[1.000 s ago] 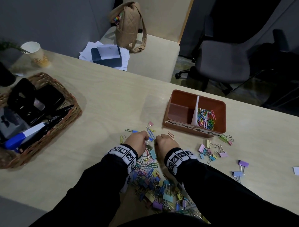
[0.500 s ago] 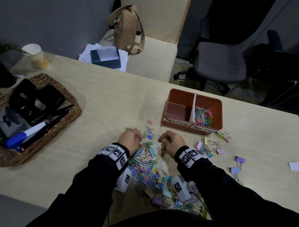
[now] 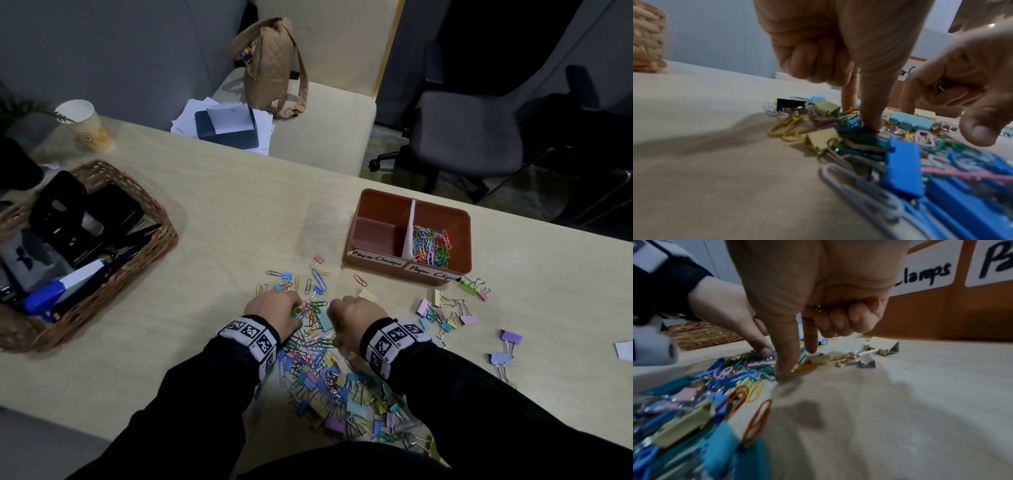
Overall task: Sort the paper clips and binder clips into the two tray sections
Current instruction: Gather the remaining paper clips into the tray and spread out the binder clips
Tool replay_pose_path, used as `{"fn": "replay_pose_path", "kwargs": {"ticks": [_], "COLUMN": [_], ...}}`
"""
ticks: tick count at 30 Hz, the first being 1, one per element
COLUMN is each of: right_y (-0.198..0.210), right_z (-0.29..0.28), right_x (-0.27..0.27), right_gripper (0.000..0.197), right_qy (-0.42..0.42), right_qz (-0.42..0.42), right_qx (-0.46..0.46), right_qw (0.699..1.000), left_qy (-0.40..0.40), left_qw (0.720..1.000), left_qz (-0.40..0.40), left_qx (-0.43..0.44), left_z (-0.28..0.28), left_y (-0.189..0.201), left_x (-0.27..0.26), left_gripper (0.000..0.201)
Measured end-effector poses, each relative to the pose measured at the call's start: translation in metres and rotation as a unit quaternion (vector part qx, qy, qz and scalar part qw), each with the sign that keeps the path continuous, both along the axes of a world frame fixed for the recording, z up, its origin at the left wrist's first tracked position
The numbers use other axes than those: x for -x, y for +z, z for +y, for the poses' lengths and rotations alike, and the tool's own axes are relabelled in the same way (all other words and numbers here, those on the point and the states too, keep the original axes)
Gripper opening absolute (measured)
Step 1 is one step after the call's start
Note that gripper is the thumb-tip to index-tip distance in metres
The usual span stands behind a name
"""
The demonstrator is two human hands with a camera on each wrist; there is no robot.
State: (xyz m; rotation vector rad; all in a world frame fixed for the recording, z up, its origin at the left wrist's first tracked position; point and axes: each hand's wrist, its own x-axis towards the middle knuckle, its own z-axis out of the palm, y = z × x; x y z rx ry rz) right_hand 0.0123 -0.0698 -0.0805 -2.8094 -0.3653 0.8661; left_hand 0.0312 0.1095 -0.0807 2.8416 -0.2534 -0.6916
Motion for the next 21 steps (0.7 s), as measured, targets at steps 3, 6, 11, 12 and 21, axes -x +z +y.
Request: {"fn": "replay_pose_path", "kwargs": {"ticks": [3,6,11,12,21], "right_y": [-0.005,-0.008,-0.008,-0.007,-0.010], "right_z": [0.001,0.004,0.002,0.001,0.014], "right_x": [0.005,0.009,0.020,0.022,0.026], "right_gripper": [0.023,0.017,0.012,0.014,0.032], "right_qy": [0.007,0.021,0.031,0.029,0.142], "right_qz": [0.002,0.031,0.031,0.020,-0.059], "right_qx": [0.009,0.027,0.012,-0.007,-0.043], "right_qw": [1.000,0.999,0.999,0.999,0.987], "left_qy": [-0.019,-0.029,-0.021,-0.003,0.131], "left_qw": [1.000,1.000,0.999,0.998,0.970], "left_qz": [0.003,-0.008,-0.010,-0.009,0.063], "left_qx": [-0.002,0.008,0.046,0.060,0.193], "left_z": [-0.001,-0.001,0.001,0.002,0.014], "left_y": [-0.002,-0.003,-0.006,-0.007,-0.008], "left_x": [0.000,0.002,0.005,0.006,0.004], "left_gripper": [0.025,0.021,0.018,0.019,0.028]}}
